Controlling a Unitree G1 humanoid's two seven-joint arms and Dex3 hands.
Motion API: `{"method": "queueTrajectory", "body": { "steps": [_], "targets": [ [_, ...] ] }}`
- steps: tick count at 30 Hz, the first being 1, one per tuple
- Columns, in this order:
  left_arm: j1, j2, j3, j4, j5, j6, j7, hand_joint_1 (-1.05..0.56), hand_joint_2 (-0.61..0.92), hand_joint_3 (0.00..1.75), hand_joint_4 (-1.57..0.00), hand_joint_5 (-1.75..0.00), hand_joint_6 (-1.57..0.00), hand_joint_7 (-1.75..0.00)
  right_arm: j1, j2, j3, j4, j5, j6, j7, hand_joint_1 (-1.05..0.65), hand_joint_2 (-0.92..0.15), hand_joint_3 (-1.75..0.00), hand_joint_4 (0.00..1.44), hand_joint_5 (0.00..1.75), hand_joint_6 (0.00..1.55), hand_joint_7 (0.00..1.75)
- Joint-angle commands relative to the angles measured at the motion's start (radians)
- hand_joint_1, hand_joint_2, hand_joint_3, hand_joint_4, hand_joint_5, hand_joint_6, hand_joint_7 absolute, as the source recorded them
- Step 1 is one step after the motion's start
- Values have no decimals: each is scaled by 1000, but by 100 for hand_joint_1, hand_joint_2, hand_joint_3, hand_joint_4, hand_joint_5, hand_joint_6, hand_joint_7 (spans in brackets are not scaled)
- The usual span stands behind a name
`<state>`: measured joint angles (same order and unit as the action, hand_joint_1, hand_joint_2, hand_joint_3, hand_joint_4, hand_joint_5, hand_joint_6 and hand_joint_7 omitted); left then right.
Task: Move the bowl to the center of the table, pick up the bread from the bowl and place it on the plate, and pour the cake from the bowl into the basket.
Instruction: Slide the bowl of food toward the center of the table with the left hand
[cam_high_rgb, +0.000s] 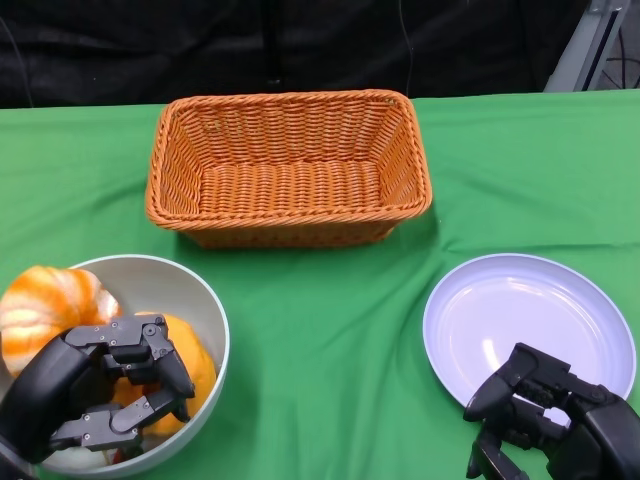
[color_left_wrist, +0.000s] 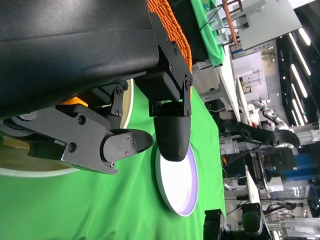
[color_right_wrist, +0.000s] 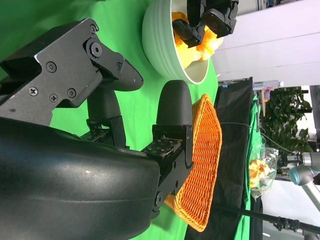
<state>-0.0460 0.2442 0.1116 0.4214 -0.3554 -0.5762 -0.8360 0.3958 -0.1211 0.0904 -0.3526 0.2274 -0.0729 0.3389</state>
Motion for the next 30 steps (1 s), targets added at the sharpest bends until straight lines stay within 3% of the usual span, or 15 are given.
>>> {"method": "queueTrajectory", "body": {
  "steps": [1,11,13,16,17,19,22,27,30],
  "targets": [
    [-2,11,5,11,4,-8,0,-4,81,59,-75,-145,-78,-114,0,-8,-6,2,-5,-8,-2,-1,-47,-112,60,163,50,139],
    [12,15,40,-108,-59,93,40,-10,81,60,-76,-145,-78,-114,-9,-3,7,-6,-5,5,-9,0,-46,-115,59,165,50,140],
    [1,19,63,-122,-89,134,51,-11,81,53,-79,-128,-83,-92,-15,-2,10,-1,-4,5,-9,1,-46,-116,59,165,50,140],
    [-19,37,102,-134,-96,170,84,-34,91,14,-85,-62,-94,-20,-25,-1,13,5,-4,6,-10,0,-44,-117,59,165,50,140],
    [-27,46,117,-134,-102,177,87,-39,91,12,-88,-44,-92,-10,-28,-1,14,5,-7,8,-12,0,-44,-117,59,165,50,140],
    [-41,60,140,-129,-110,185,86,-49,92,13,-86,-19,-81,-2,-33,-2,15,6,-13,9,-16,1,-45,-117,59,164,50,140],
    [-61,100,172,-134,-106,219,95,-60,92,20,-74,-5,-67,0,-38,-1,18,9,-23,7,-22,1,-46,-116,59,164,51,140],
    [-66,132,194,-149,-89,265,114,-64,92,23,-69,-1,-63,0,-41,1,22,12,-23,5,-23,1,-46,-115,60,164,51,140],
    [-78,182,212,-143,-60,316,145,-72,92,25,-52,0,-47,0,-42,2,27,13,-20,5,-22,1,-46,-114,59,164,51,140]
  ]
}}
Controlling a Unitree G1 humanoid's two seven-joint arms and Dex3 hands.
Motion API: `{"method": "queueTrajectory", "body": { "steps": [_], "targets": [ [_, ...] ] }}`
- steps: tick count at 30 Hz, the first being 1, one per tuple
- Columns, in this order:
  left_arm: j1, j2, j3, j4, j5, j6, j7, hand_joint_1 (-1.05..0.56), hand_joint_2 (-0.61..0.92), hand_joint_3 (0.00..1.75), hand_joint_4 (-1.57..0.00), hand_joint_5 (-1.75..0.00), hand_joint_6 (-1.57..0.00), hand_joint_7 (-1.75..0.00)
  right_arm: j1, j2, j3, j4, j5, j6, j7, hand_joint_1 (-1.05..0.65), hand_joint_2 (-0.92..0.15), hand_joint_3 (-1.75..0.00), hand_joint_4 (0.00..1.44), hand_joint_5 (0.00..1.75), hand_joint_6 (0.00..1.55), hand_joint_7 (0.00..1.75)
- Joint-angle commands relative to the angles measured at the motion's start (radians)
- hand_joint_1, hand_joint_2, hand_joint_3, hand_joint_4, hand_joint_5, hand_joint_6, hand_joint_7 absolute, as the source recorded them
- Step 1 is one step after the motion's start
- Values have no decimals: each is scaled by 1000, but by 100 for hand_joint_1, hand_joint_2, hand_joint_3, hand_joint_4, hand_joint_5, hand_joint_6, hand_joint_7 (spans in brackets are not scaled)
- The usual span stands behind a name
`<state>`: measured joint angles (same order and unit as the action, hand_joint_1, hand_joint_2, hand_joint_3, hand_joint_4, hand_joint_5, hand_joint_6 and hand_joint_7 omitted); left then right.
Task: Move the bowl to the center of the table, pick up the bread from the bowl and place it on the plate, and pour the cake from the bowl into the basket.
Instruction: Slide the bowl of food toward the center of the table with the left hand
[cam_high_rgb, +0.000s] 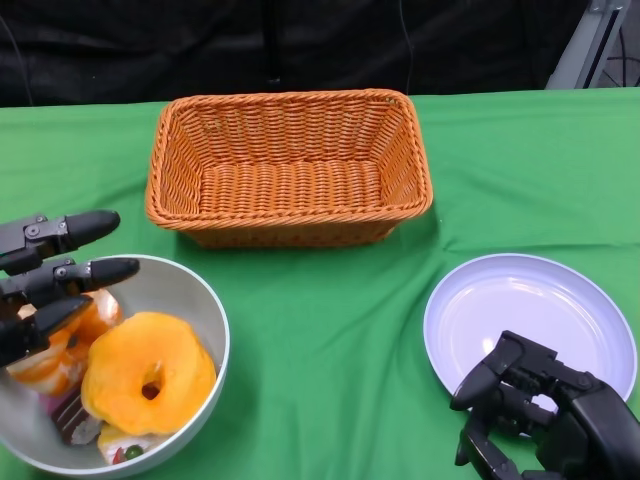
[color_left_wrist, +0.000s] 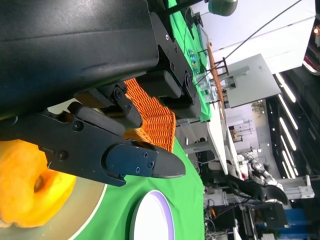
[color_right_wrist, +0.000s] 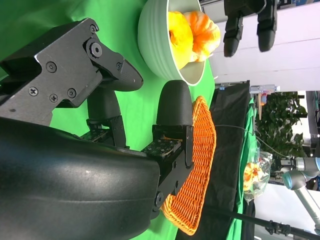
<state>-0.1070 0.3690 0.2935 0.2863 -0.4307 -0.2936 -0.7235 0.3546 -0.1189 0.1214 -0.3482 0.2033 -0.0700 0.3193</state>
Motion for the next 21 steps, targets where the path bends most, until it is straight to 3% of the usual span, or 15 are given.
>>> {"method": "queueTrajectory", "body": {
  "steps": [1,7,16,21],
  "targets": [
    [-18,59,31,-8,17,39,34,-73,92,26,-51,0,-45,0,-1,0,-4,9,4,2,-3,1,-47,-114,59,164,51,140],
    [-81,127,39,109,114,84,126,-73,92,33,-36,0,-34,0,18,0,2,-11,6,5,-7,1,-48,-111,58,164,50,139],
    [-216,196,15,343,195,197,168,-75,92,34,-11,0,-18,0,45,-8,-6,-43,11,5,-5,-1,-47,-111,59,163,50,139],
    [-294,222,7,494,225,197,164,-80,92,33,-10,-1,-14,0,52,-10,-6,-52,10,5,-5,-1,-47,-112,60,162,51,138]
  ]
}}
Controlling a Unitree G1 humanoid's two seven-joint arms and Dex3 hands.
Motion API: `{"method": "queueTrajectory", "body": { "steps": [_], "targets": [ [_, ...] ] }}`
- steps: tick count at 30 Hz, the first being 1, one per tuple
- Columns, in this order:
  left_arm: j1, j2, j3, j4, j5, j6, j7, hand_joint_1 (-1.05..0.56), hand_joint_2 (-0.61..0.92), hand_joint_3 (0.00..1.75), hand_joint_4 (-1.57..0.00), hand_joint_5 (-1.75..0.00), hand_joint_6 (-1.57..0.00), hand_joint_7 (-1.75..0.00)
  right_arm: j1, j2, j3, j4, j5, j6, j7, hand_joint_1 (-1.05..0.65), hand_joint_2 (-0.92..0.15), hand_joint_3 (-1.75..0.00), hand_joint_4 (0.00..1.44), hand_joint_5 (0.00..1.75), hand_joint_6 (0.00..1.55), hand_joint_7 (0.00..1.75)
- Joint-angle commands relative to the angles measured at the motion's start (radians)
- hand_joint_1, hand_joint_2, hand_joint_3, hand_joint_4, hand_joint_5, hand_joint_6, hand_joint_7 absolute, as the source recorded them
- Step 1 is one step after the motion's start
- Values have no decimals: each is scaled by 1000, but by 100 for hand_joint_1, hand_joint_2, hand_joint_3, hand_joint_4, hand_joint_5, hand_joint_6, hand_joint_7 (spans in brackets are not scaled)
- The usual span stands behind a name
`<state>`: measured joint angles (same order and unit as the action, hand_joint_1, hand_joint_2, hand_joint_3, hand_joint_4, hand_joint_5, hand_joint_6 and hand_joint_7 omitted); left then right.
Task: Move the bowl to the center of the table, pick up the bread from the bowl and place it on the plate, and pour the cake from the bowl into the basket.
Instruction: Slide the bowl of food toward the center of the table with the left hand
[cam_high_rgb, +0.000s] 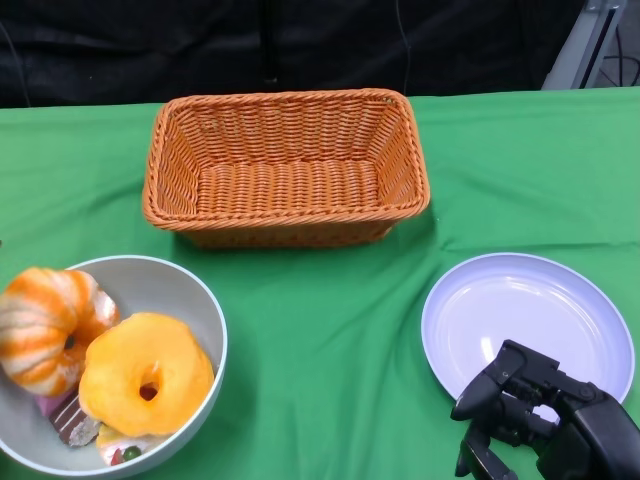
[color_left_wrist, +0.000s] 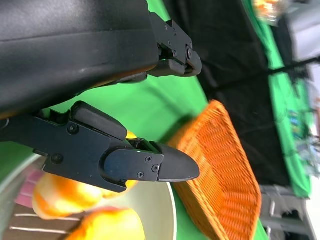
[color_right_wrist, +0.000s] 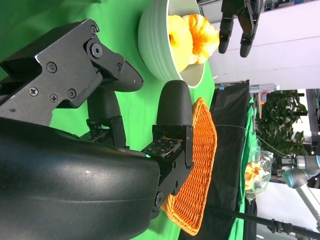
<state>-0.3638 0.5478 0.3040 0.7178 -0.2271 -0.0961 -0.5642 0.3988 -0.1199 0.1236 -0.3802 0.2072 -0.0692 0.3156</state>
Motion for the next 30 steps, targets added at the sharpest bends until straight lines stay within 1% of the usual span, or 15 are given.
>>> {"method": "queueTrajectory", "body": {
  "steps": [1,3,7,11,14,19,22,24,27,30],
  "targets": [
    [-52,48,-6,93,29,-4,8,-80,92,34,-11,-1,-15,0,8,-9,-8,-19,7,3,-1,-1,-47,-112,60,162,51,138],
    [-72,54,-7,135,40,-14,8,-80,92,35,-13,-2,-15,-1,8,-8,-9,-18,9,2,0,0,-47,-112,60,162,51,138],
    [-139,85,-50,257,108,12,36,-79,92,40,-15,-3,-15,0,7,-3,-7,-24,17,19,-6,-1,-46,-113,60,162,52,138],
    [-189,96,-75,353,143,12,45,-72,92,42,-12,-1,-10,0,6,-2,-8,-24,13,22,-8,-2,-45,-113,60,163,52,138],
    [-217,101,-105,409,179,16,63,-69,92,41,-11,0,-9,0,9,-5,-7,-29,6,22,-10,-1,-46,-113,60,162,52,138],
    [-248,99,-151,465,234,23,87,-67,92,41,-12,0,-11,-1,12,-7,-9,-29,6,17,-8,-2,-45,-113,60,162,51,138],
    [-261,94,-170,483,252,31,80,-68,92,41,-12,0,-11,-1,13,-8,-11,-27,9,10,-4,-1,-46,-113,60,162,51,138],
    [-272,90,-185,492,261,45,65,-68,92,43,-8,0,-8,0,14,-6,-11,-28,13,11,-4,-1,-46,-113,61,162,51,139],
    [-294,82,-192,502,259,97,38,-70,92,45,-5,0,-6,0,15,-6,-11,-30,15,14,-3,-1,-45,-114,60,163,51,139],
    [-318,74,-185,507,243,169,12,-75,92,43,-6,-1,-7,0,14,-6,-11,-29,12,12,-3,-1,-44,-115,60,163,51,139]
  ]
}}
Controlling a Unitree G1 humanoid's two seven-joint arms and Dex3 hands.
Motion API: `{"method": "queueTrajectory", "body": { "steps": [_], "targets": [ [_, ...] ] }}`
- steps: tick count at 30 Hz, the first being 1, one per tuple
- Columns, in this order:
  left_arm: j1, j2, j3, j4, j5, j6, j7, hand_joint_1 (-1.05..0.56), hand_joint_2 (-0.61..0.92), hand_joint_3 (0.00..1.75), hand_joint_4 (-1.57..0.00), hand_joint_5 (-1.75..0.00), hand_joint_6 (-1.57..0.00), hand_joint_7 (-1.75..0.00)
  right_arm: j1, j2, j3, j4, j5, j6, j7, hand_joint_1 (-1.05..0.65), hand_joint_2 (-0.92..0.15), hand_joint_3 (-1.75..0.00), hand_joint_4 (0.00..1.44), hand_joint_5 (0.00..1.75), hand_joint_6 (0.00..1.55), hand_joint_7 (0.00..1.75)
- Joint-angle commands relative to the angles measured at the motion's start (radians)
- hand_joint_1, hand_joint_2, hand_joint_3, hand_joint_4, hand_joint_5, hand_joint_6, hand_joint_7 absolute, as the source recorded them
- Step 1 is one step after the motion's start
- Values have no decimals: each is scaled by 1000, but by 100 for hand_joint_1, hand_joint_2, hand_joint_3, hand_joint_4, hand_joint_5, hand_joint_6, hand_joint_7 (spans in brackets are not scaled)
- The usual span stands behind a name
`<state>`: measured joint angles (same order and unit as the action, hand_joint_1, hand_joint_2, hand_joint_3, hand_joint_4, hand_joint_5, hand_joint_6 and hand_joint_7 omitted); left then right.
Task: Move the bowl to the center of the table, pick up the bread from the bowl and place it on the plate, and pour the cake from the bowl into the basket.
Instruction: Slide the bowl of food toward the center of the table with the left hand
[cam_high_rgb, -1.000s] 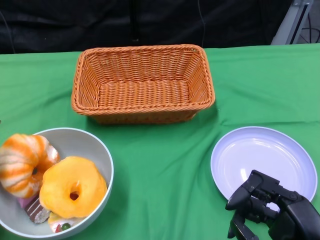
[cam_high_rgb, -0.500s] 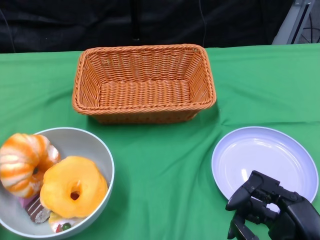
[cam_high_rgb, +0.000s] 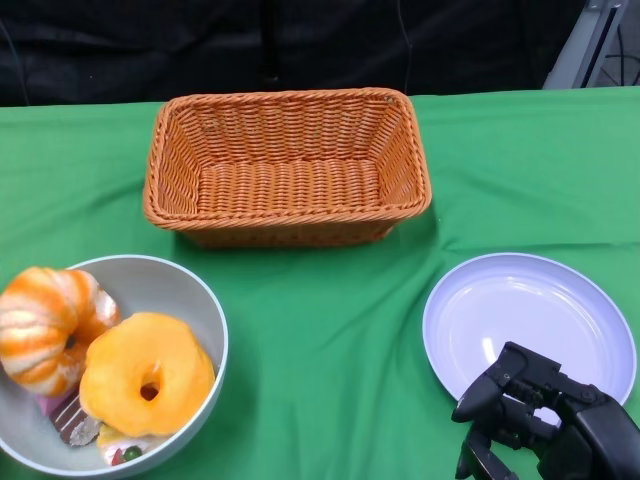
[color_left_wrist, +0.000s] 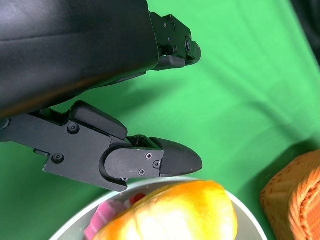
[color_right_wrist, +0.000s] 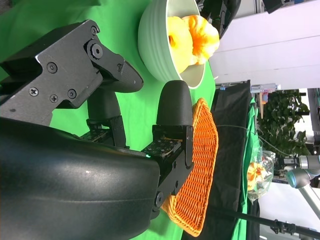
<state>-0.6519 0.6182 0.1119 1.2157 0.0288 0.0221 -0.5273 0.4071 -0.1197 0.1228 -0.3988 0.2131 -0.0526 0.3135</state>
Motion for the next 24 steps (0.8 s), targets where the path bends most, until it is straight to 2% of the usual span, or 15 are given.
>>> {"method": "queueTrajectory", "body": {
  "steps": [1,10,24],
  "targets": [
    [-37,2,13,8,-23,74,-41,-76,92,42,-6,-1,-7,0,7,-5,-9,-11,4,-5,-4,-1,-44,-116,60,163,51,139],
    [-59,2,68,-8,-113,222,-188,-73,92,37,0,0,0,0,3,-2,-7,-5,3,-14,-2,-2,-44,-116,60,163,51,139],
    [-57,-12,42,-72,-129,385,-320,-73,92,40,0,0,0,0,3,-4,-8,2,7,-31,5,-1,-44,-117,62,163,51,139]
  ]
}}
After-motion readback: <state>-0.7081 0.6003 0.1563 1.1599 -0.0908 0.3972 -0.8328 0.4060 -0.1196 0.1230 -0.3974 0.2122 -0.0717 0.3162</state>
